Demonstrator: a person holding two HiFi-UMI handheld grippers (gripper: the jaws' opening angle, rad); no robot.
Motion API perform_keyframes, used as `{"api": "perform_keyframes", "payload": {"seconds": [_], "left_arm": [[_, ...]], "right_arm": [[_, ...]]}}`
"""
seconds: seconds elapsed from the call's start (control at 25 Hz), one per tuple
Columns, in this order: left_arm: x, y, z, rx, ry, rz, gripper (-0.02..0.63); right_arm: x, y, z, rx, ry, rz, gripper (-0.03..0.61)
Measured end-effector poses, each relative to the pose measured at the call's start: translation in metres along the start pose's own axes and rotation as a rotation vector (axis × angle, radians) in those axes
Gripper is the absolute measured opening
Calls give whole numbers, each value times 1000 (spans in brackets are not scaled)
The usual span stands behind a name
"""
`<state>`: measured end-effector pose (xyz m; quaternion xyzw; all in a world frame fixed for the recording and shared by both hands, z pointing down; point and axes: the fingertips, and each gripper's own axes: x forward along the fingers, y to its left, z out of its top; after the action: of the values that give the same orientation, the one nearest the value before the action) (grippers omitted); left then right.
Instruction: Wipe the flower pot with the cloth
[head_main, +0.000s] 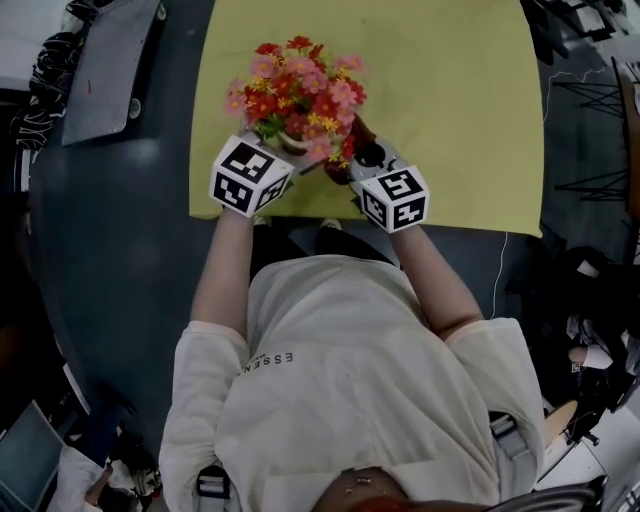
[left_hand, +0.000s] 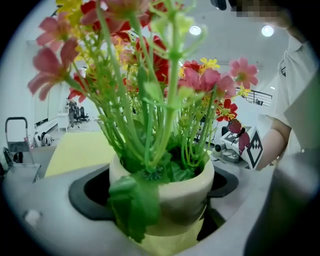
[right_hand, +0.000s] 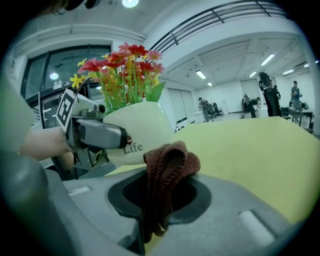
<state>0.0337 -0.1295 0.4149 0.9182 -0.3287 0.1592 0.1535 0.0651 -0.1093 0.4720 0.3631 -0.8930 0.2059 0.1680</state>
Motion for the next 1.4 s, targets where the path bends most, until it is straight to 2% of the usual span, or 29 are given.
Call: {"api": "perform_keyframes", "payload": {"seconds": [0.28, 0.44, 0.6, 0.68, 0.8, 0.92, 1.0, 1.2, 1.4], "left_arm": [[4, -22, 14, -134, -101, -22, 560], [-2, -25, 15, -124, -103, -20, 560], [-3, -26, 20, -120, -117, -37, 560], [-3, -27, 21, -122, -117, -45, 561], [-7, -32, 26, -124, -121, -61, 560], [-11, -38, 34, -130, -137, -86, 560], [-13, -41, 38, -126, -152, -98, 561], [-16, -49, 45, -121, -172, -131, 560], [-14, -49, 48, -140, -193, -134, 561]], "right_arm": [[-14, 42, -6, 7, -34, 122, 58], [-9, 63, -10, 42, -17, 171, 58], [-3, 74, -12, 34, -13, 211, 58], [-3, 68, -15, 38, -13, 195, 58], [-12, 38, -9, 35, -45, 102, 58], [-25, 5, 11, -28, -118, 1, 58], [-30, -7, 25, -68, -167, -22, 58], [-32, -10, 44, -77, -253, 0, 58], [-31, 11, 44, -118, -273, 73, 58]]}}
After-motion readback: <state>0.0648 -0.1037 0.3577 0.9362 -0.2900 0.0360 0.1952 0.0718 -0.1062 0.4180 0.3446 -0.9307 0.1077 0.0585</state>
